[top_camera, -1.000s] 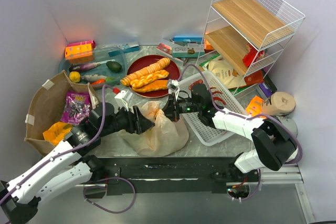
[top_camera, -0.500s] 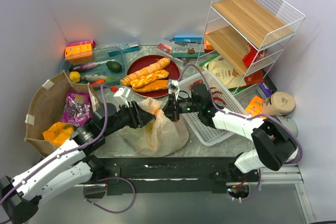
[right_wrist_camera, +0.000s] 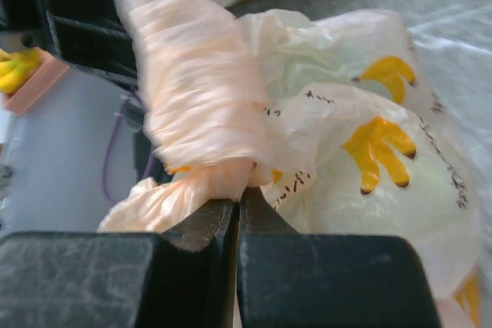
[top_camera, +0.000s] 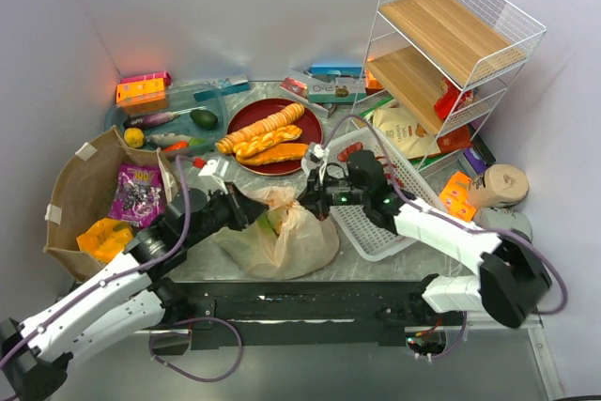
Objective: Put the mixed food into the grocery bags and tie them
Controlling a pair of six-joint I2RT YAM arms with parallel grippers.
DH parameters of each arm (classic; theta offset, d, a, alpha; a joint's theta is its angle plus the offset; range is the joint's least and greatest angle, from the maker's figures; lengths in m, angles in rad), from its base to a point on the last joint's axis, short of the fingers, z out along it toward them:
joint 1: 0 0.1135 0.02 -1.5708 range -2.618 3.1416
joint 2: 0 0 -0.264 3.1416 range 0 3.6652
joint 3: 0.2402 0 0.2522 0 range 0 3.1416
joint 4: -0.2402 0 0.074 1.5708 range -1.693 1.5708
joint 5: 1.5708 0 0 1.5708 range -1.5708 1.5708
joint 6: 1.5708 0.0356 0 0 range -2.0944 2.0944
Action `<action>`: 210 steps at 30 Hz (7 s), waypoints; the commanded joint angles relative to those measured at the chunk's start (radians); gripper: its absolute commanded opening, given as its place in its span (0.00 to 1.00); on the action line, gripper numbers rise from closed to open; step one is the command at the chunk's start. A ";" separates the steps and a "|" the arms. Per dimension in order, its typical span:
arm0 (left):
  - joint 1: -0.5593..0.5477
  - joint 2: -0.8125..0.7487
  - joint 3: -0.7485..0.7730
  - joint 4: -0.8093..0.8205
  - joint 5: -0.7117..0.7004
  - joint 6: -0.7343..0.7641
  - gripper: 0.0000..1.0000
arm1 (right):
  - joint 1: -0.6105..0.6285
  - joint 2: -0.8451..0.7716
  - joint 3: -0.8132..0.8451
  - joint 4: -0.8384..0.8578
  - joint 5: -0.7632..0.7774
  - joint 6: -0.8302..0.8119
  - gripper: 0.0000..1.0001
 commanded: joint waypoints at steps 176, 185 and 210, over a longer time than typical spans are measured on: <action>0.547 -0.063 0.032 0.059 0.157 0.319 0.96 | -0.856 -0.589 -0.169 -0.475 0.409 -0.114 0.98; 0.205 0.224 0.215 -0.008 0.208 0.659 0.96 | -0.855 -0.613 -0.149 -0.456 0.297 -0.097 0.99; -0.042 0.643 0.281 -0.220 -0.136 0.655 0.48 | -0.855 -0.589 -0.197 -0.373 0.192 -0.085 0.98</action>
